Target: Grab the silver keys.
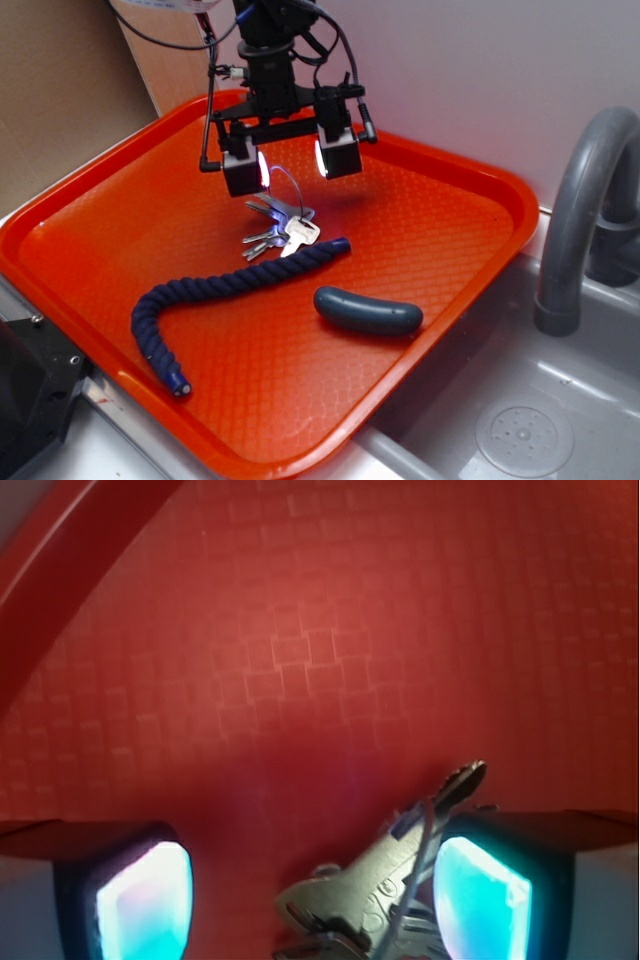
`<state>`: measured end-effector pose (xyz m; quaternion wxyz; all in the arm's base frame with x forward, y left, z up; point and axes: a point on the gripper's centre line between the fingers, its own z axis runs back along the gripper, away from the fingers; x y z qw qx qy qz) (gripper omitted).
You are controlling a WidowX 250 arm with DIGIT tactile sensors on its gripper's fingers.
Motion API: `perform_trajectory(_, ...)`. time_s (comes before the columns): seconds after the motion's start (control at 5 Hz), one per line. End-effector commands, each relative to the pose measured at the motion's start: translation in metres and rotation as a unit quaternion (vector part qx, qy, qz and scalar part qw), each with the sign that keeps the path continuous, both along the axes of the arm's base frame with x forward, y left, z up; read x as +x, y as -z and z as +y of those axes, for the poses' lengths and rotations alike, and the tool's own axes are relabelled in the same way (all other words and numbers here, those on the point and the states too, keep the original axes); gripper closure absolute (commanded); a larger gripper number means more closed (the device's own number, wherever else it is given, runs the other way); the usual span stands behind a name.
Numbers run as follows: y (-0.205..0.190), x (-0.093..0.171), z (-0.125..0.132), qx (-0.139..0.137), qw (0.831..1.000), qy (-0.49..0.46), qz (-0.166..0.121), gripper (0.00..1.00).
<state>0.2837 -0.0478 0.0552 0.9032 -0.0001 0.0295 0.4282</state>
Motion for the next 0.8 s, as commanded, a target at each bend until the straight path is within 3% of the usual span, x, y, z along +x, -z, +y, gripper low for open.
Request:
perform_trajectory(0.0, -0.0047, 0.0038, -0.0093, -0.003, 1.0, 0.009, -0.014, 1.0)
perform_trajectory(0.6, -0.0101, 0.0052, -0.0143, 0.018, 0.997, 0.079, -0.012, 1.0)
